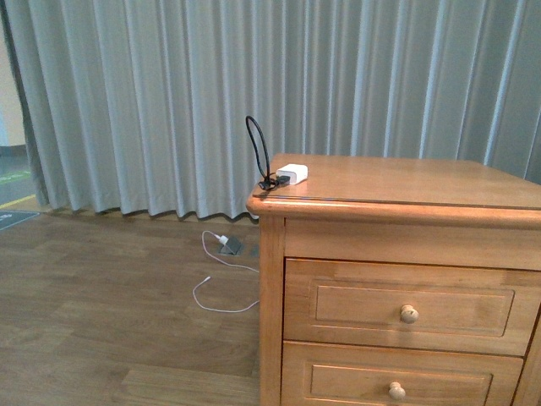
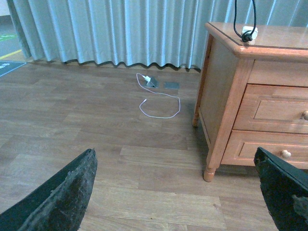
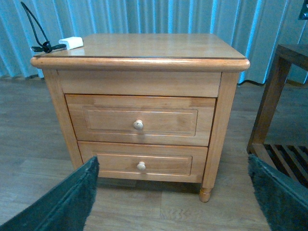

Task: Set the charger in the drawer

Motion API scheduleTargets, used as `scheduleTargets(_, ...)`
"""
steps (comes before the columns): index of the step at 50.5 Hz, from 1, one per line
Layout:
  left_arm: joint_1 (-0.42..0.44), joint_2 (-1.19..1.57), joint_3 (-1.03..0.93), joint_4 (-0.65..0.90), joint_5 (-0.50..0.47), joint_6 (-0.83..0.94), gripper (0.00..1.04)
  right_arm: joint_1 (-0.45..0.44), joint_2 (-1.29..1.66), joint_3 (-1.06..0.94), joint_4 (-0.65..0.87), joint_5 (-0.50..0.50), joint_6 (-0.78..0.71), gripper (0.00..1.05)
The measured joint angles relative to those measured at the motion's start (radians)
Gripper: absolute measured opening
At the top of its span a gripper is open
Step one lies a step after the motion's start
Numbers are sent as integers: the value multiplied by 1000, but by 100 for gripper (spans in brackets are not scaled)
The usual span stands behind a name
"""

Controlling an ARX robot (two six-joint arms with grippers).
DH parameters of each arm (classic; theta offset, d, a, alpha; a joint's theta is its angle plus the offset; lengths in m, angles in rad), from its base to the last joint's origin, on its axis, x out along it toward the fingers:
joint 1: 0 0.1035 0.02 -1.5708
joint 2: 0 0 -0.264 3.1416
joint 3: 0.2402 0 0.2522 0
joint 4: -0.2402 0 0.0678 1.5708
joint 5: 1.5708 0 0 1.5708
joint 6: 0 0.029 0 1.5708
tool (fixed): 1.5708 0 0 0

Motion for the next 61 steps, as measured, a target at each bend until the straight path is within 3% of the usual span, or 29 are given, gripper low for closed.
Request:
scheduleTargets(2, 0, 0, 0, 0, 0, 0, 99, 0, 0, 0, 0, 0, 1, 99)
scheduleTargets(48, 0, 0, 0, 0, 0, 0, 99, 0, 0, 0, 0, 0, 0, 97)
scheduleTargets(54, 0, 0, 0, 0, 0, 0, 99, 75, 67, 15, -62, 212, -82, 97)
scheduleTargets(61, 0, 0, 0, 0, 0, 0, 99, 93, 243, 46, 42, 220, -125, 97)
